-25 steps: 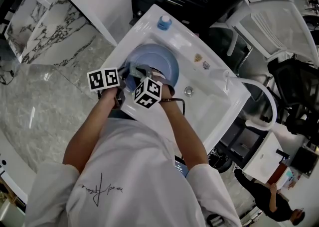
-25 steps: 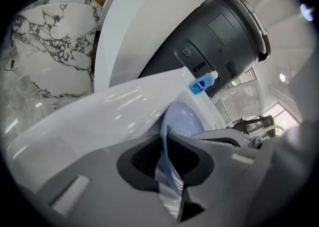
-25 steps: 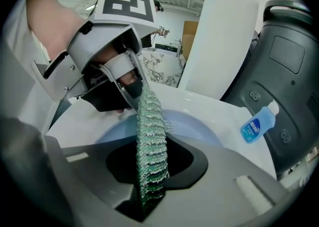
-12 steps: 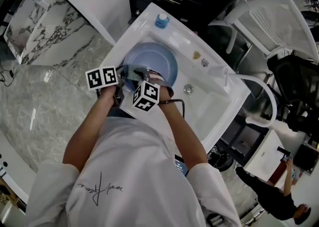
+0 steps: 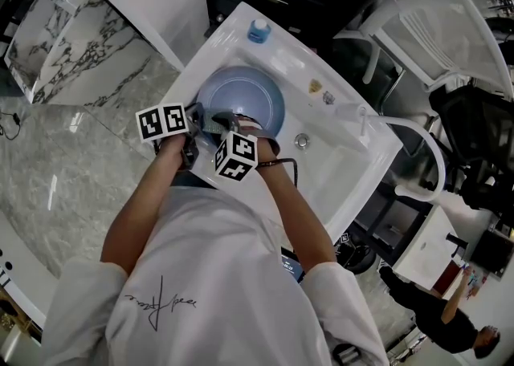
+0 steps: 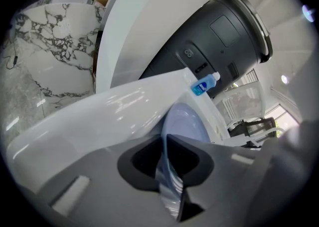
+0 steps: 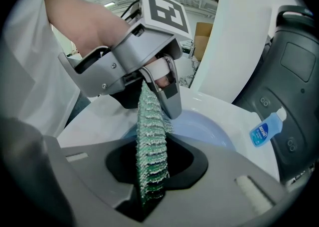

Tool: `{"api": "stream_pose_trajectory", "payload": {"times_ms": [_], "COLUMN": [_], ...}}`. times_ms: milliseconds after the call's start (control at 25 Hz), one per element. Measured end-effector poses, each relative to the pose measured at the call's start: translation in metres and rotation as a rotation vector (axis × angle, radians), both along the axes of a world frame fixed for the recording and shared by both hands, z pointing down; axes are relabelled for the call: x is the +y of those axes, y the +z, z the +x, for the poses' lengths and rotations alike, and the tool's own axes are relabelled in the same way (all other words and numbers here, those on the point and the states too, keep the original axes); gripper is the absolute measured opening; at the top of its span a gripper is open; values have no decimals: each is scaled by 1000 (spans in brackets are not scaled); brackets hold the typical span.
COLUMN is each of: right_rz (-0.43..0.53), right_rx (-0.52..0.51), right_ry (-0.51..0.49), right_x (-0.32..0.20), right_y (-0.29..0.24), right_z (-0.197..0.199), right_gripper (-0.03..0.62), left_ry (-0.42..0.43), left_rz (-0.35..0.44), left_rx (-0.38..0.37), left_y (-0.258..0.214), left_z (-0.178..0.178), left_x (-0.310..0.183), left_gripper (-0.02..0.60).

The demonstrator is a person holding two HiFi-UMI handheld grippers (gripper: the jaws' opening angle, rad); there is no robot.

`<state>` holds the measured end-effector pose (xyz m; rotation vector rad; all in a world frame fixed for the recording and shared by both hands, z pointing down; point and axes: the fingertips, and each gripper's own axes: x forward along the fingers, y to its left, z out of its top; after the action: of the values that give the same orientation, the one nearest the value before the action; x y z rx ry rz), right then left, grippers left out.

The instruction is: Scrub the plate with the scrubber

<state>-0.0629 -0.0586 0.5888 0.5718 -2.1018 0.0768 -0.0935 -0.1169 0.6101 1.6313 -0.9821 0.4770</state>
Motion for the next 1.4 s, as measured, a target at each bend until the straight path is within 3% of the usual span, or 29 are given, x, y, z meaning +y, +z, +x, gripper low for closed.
{"api": "stream_pose_trajectory", "payload": {"times_ms": [1400], "right_rz": [-65], "right_rx": [2], "right_ry": [-72], "right_x": [48], "right_y": [-3], "right_z": [14], "right_gripper": [60], "left_ry": [-1], "left_rz": [-3], "left_rx": [-6], "left_y": [1], "left_z": [-1], "left_x": [-1], "left_gripper": [91]}}
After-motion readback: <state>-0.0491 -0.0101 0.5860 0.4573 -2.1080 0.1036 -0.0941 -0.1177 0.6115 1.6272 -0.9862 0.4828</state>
